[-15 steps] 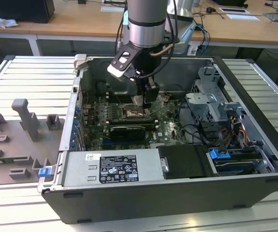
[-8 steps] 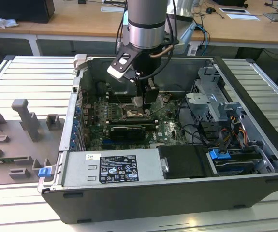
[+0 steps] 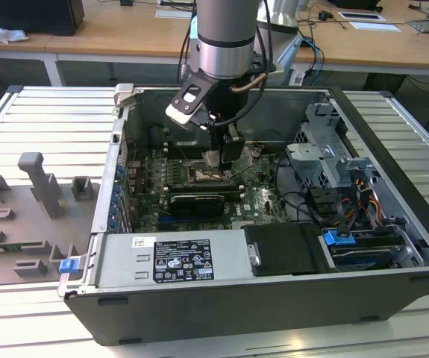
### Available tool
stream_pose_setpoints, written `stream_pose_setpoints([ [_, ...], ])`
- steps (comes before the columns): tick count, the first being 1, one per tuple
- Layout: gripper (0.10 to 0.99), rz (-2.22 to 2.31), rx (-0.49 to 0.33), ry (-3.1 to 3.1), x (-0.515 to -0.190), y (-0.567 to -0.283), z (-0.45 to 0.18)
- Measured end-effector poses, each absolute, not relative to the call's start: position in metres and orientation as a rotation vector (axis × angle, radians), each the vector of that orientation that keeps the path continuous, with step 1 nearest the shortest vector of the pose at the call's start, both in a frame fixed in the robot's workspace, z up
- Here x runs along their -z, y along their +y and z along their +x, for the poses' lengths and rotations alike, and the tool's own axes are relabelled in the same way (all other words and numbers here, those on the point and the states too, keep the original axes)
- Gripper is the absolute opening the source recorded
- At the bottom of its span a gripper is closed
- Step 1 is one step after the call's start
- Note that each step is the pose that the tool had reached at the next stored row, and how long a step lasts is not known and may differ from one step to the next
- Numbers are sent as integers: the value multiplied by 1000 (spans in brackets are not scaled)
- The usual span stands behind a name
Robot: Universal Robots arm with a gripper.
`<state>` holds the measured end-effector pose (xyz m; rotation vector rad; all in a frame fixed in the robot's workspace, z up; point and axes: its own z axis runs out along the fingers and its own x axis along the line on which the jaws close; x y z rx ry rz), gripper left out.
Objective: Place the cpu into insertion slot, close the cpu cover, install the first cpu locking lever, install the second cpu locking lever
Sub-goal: 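Place the cpu into insertion slot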
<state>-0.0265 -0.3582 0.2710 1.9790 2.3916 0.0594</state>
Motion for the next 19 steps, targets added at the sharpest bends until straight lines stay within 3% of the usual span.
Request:
stream_pose_setpoints([
  [19, 545, 2050, -53, 2330, -242, -338, -27],
])
